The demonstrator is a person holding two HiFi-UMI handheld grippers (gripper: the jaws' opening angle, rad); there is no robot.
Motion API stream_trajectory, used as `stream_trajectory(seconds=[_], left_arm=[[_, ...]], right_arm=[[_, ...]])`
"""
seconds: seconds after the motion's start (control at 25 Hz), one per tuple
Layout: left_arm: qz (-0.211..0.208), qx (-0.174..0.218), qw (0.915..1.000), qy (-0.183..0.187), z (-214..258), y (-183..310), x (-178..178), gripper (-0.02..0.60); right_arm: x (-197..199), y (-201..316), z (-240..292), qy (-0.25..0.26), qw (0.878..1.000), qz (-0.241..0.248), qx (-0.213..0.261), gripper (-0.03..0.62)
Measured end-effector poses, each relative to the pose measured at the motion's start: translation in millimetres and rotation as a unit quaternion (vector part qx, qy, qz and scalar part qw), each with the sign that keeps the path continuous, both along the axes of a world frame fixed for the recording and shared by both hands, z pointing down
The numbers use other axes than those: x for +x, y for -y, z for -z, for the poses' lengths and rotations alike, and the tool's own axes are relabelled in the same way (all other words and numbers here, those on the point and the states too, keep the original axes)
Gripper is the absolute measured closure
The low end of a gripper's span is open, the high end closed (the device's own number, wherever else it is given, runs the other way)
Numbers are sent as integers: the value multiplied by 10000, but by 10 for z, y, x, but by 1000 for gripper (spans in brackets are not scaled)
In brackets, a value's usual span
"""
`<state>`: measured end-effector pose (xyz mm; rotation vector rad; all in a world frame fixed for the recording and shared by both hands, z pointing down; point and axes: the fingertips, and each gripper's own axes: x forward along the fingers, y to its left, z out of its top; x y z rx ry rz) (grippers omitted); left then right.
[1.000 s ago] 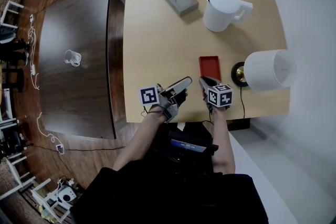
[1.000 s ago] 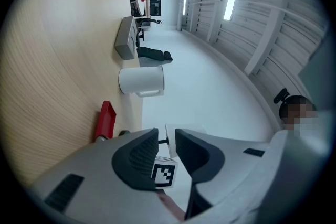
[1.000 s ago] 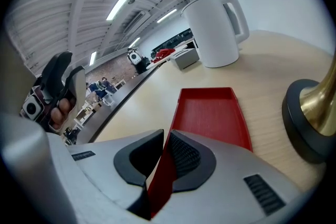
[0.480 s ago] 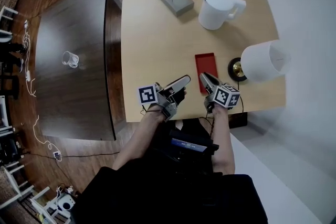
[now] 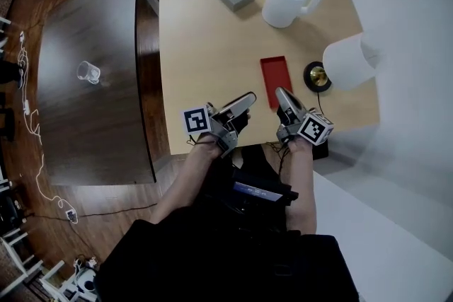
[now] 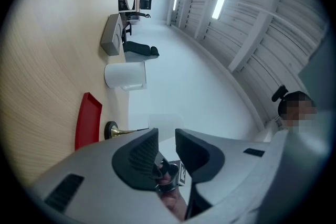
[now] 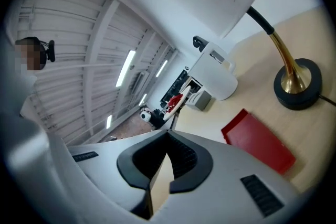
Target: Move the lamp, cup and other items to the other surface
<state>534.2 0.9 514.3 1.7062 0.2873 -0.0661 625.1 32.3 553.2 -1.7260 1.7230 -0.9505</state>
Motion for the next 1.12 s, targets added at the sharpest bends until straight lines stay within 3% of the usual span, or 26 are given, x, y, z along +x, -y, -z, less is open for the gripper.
stream_trajectory(seconds=[0.44, 0.76, 1.12], left_arm=[[166, 6, 9997, -166, -135, -18, -181, 466], [493, 248, 9981, -290, 119, -125, -316, 466], [696, 481, 9962, -203, 317, -1043, -499, 466]], right_arm=[[-341, 30, 205, -377, 9980, 408, 308, 574], [-510, -101, 424, -353, 9951, 698, 607, 574], [-645, -857, 694, -236, 9904, 986, 944, 574]])
